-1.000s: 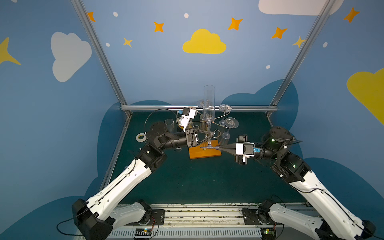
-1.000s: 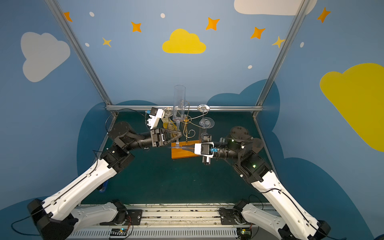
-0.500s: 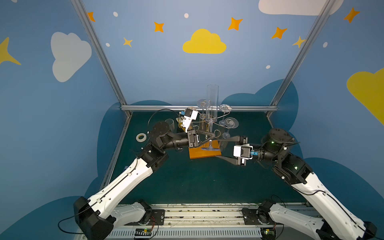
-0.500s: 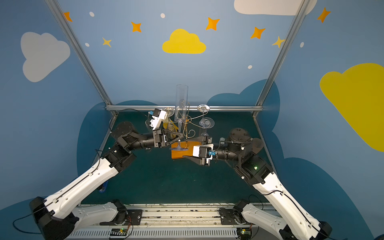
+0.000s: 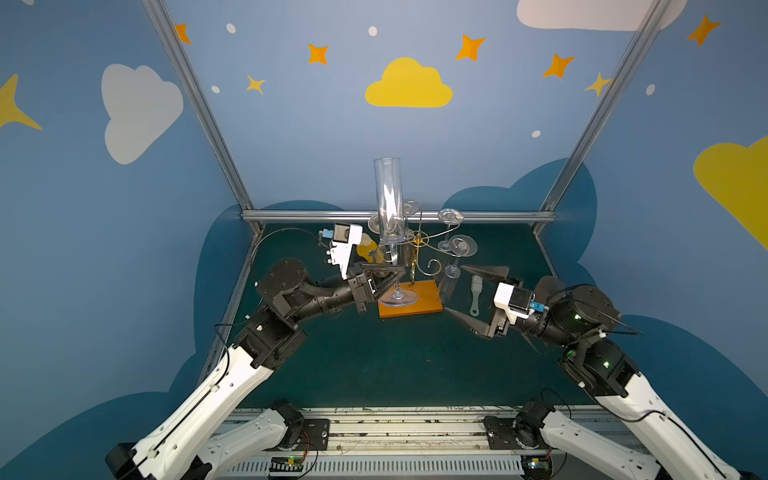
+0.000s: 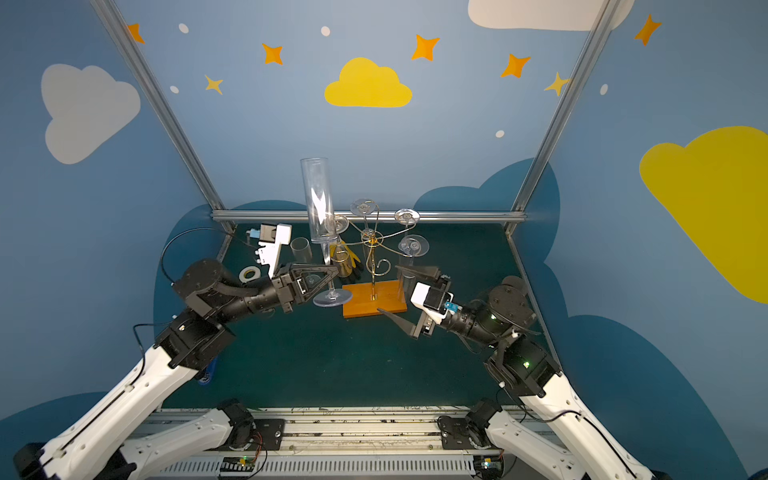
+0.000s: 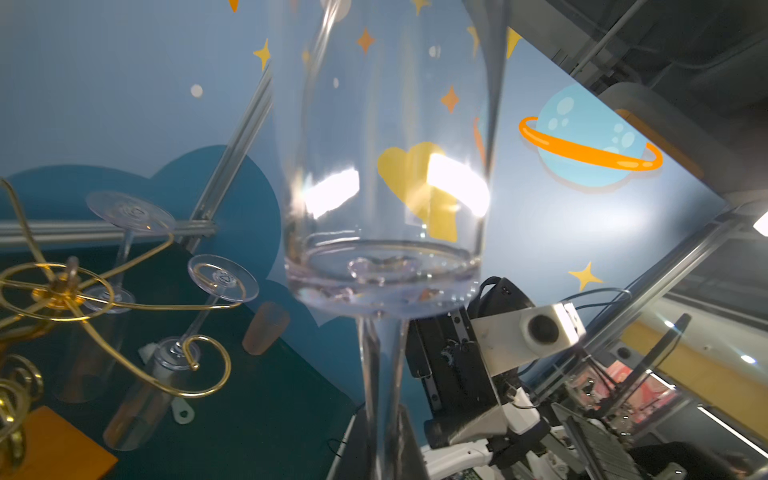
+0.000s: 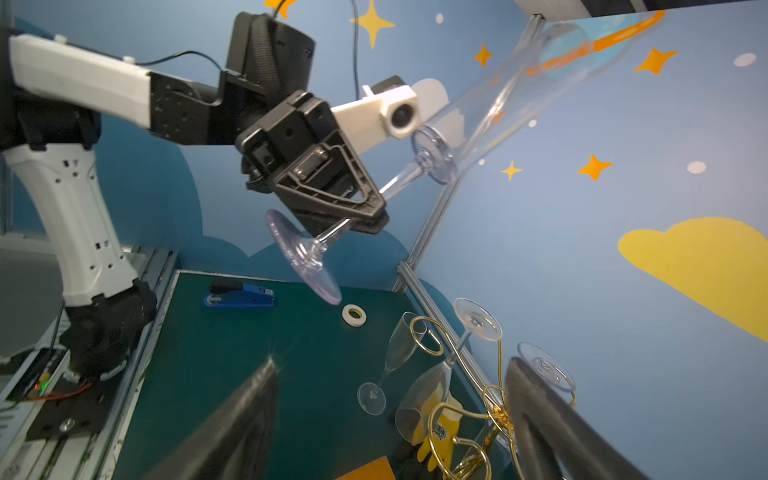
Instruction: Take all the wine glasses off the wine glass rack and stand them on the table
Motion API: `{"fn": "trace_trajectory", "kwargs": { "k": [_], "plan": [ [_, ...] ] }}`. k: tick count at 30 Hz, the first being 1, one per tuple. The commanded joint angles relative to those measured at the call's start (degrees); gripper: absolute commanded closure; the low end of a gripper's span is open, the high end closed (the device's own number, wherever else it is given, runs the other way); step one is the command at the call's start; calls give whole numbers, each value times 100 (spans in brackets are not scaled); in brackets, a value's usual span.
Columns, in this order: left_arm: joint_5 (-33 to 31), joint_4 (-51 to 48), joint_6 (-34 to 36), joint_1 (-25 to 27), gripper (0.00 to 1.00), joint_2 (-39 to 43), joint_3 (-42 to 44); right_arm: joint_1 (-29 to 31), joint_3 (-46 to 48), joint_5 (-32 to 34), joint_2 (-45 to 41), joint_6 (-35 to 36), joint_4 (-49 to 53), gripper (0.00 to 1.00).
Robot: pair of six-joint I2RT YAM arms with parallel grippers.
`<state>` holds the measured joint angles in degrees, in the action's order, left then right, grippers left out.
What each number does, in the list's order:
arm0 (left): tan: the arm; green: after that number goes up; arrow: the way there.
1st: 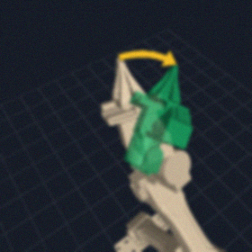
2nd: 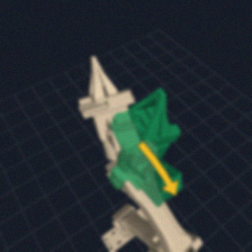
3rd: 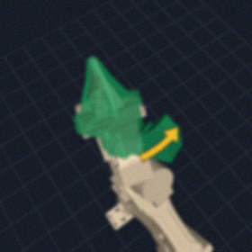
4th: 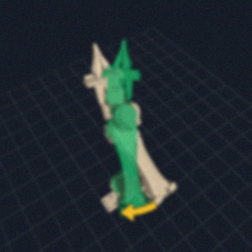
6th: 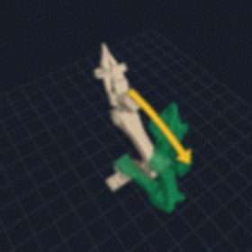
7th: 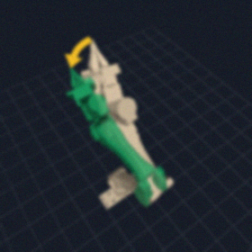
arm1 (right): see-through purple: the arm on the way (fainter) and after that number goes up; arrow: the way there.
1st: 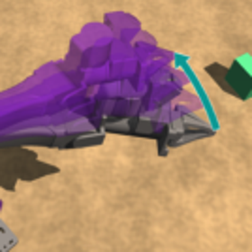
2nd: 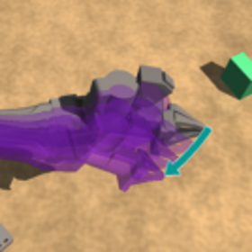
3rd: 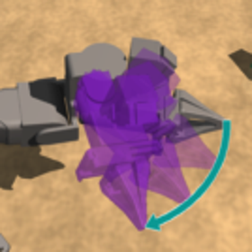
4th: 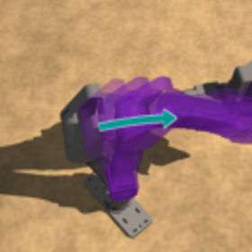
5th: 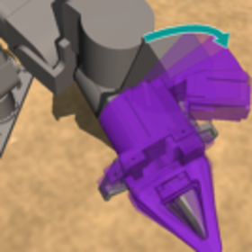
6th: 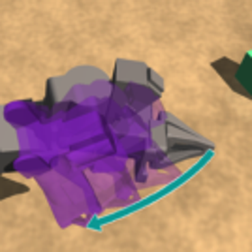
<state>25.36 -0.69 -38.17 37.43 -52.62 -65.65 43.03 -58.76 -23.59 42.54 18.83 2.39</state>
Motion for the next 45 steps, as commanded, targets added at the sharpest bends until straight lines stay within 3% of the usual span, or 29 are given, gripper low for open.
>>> {"fn": "trace_trajectory", "kwargs": {
  "k": [1,7,14,23,32,45],
  "plan": [
    [-678,-661,1204,9,98,311,125,48,42,411,-107,-841,-253,16],
    [-1159,-1199,2326,10,98,832,290,48,-171,854,-12,-1871,47,16],
    [-1274,-1539,3113,12,98,967,336,61,-498,583,276,-2563,309,16],
    [-1001,-1552,3533,40,98,935,433,83,-635,457,402,-3176,262,16],
    [-942,-1652,3766,140,98,907,452,88,-803,226,528,-3347,242,16],
    [-1469,-1929,4260,724,98,753,360,130,-945,-163,724,-3569,92,16]
  ]
}}
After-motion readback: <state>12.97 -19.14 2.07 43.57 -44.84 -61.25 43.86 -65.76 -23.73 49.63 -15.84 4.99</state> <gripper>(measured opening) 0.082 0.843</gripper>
